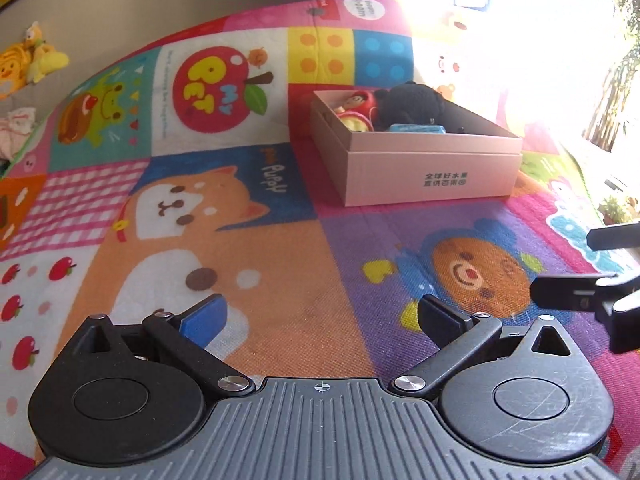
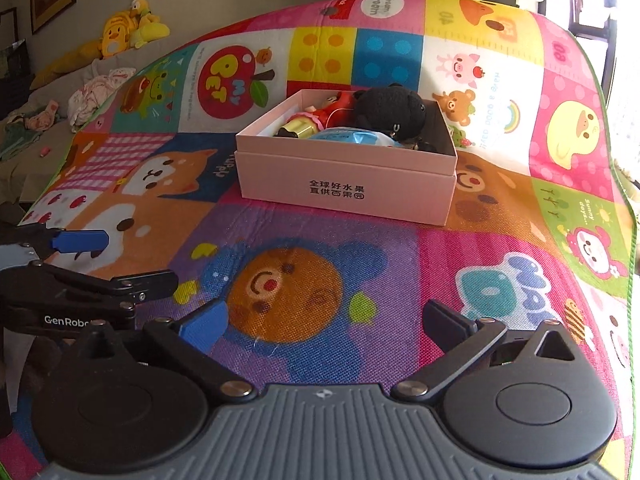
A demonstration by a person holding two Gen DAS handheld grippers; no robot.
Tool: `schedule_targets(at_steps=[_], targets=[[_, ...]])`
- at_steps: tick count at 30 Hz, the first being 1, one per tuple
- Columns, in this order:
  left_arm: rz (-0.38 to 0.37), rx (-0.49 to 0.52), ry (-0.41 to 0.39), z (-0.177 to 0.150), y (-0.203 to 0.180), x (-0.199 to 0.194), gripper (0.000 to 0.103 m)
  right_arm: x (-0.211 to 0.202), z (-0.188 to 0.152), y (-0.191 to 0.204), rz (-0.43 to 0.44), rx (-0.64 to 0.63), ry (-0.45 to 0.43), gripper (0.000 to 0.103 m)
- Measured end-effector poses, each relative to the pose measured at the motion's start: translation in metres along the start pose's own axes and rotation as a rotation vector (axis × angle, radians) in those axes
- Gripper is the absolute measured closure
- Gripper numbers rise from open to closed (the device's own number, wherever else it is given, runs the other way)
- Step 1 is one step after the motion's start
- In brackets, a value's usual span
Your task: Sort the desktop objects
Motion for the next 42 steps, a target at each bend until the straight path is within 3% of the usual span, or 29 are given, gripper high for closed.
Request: schedule_targets(at_steps=[4, 6, 10, 12, 17, 42], targets=[[0.05, 0.0, -0.006, 0.01, 0.0, 0.018, 0.0, 0.027, 0.007, 0.003, -0.173, -0.053, -0.019, 0.0], [0.059, -0.03, 0.05, 0.012, 0.005, 0.031, 0.0, 0.04, 0.009, -0.003, -0.262, -0.042, 0.002, 0.0], [0.058, -0.05, 0.049, 0.012, 0.01, 0.034, 0.0, 0.049, 0.007, -0.028, -0.189, 0.122, 0.028, 0.0], [0.062, -0.045, 0.049, 0.011, 0.01, 0.034, 0.0, 0.047, 0.005, -0.036, -0.161, 0.194, -0.007, 0.0], [0.064, -0.044, 0.048, 0.011, 0.009, 0.034, 0.0, 0.051, 0.003, -0.025, -0.211, 0.131, -0.016, 0.0], [0.06, -0.046, 0.05, 0.012, 0.01, 0.034, 0.0, 0.051, 0.002, -0.028, -0.198, 0.148, -0.015, 0.0]])
Point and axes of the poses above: each gripper's, at about its wrist camera, not at the fingertips, and x roughly the way its jaws point, y to its left, z to its top, the point moved 3 cm from there along x, roughly the way its jaws point
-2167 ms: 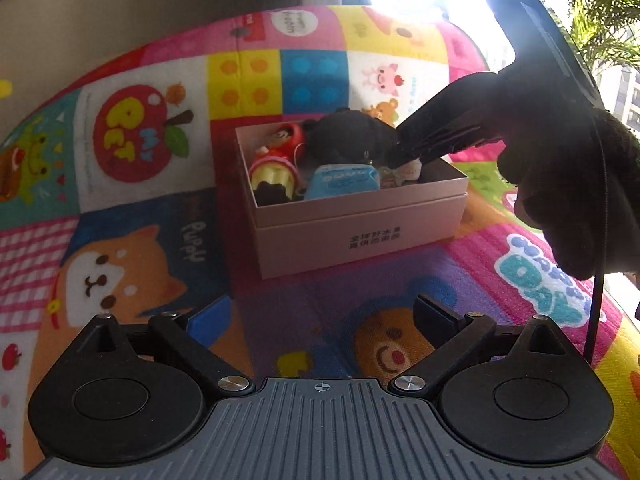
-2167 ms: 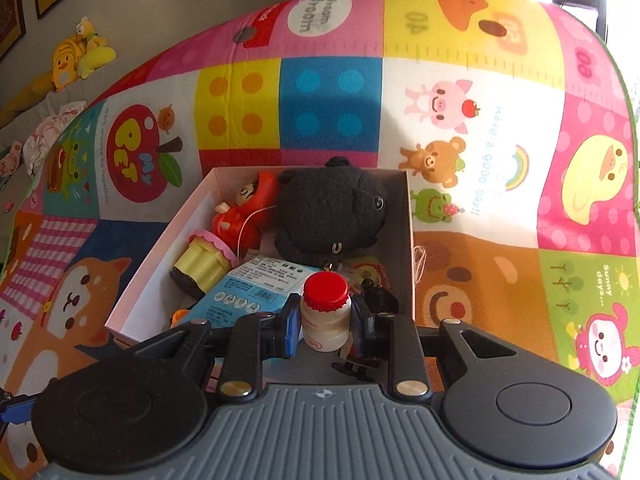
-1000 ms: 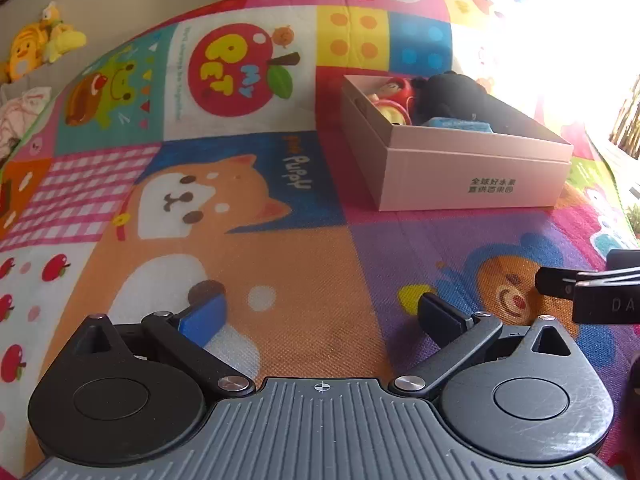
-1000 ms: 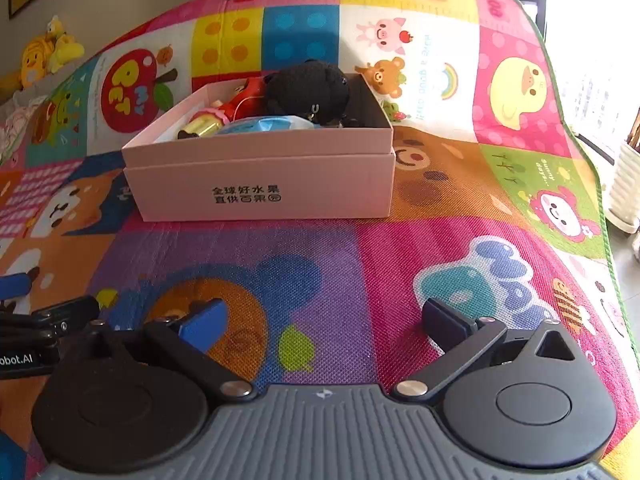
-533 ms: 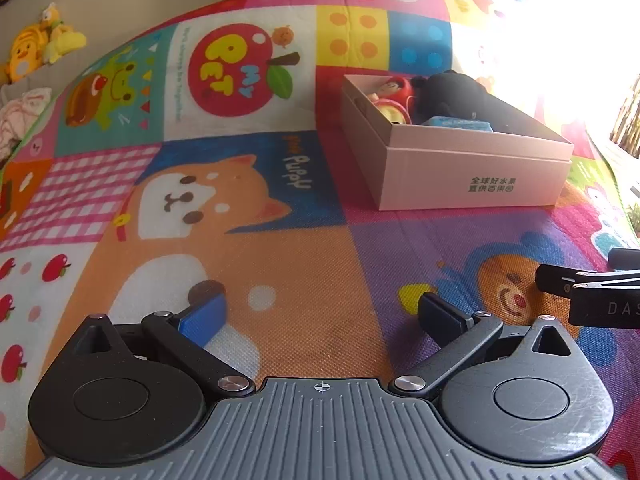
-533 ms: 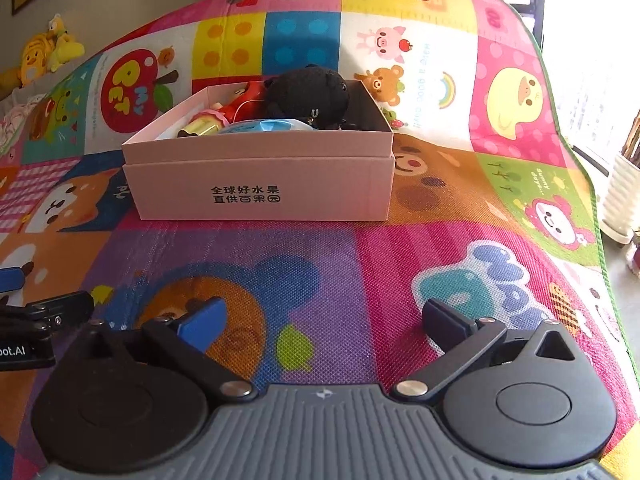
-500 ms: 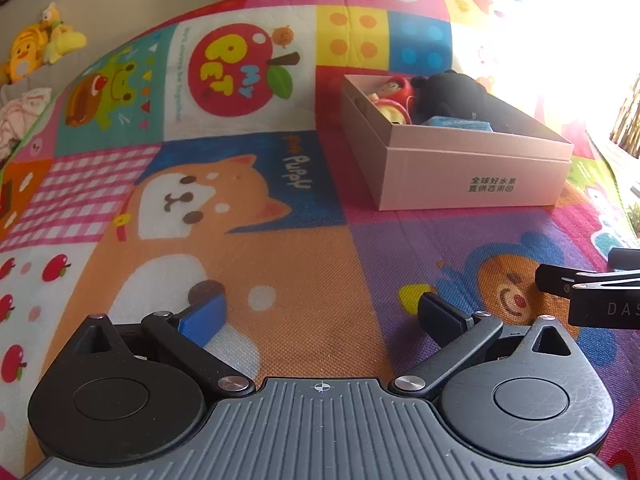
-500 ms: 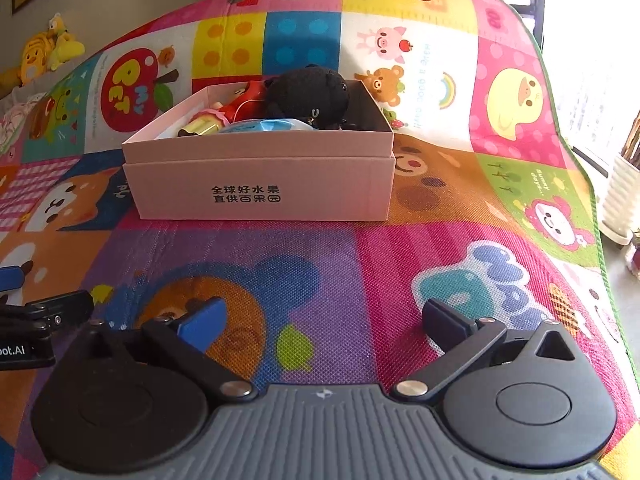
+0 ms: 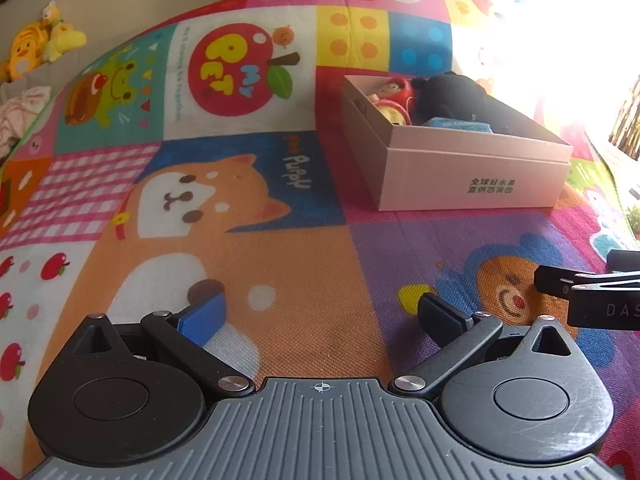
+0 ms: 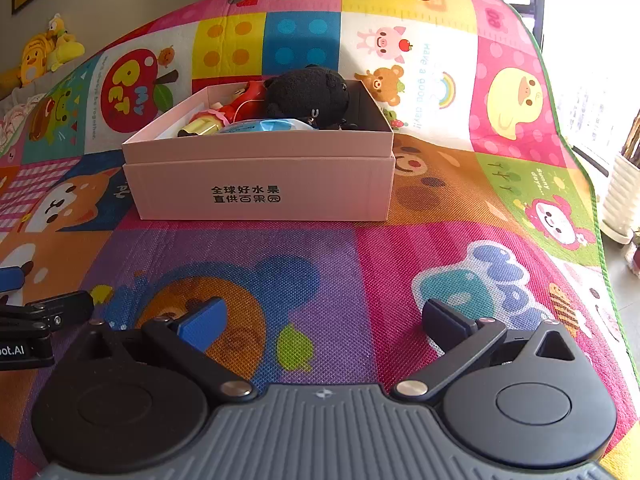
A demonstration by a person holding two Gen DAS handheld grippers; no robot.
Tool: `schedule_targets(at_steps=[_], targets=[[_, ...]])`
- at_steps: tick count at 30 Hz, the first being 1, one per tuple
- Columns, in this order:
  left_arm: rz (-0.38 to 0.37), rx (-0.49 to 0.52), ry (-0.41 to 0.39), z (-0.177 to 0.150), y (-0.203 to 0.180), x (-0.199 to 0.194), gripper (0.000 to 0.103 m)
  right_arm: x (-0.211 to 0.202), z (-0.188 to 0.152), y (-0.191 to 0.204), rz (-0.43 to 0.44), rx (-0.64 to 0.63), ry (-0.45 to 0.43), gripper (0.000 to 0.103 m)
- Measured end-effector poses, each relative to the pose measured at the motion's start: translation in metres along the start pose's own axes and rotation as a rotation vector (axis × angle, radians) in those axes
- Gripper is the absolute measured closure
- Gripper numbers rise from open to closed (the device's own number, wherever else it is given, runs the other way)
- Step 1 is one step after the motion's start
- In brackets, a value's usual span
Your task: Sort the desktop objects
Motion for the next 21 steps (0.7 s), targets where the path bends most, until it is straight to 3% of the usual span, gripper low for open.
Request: schedule_targets(at_steps=[21], targets=[[-0.013, -0.016, -0.005, -0.0007, 0.0039, -0.0006, 0.0, 0.0001, -0.0002, -0.0006, 0.001, 0.0, 0.0, 0.0]])
Point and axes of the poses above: each gripper's, at about its wrist camera, not at the fingertips, and x roughly the way its jaws point, y to its left, z to its top, the point moved 3 cm from there along x, roughly the way its jaws point
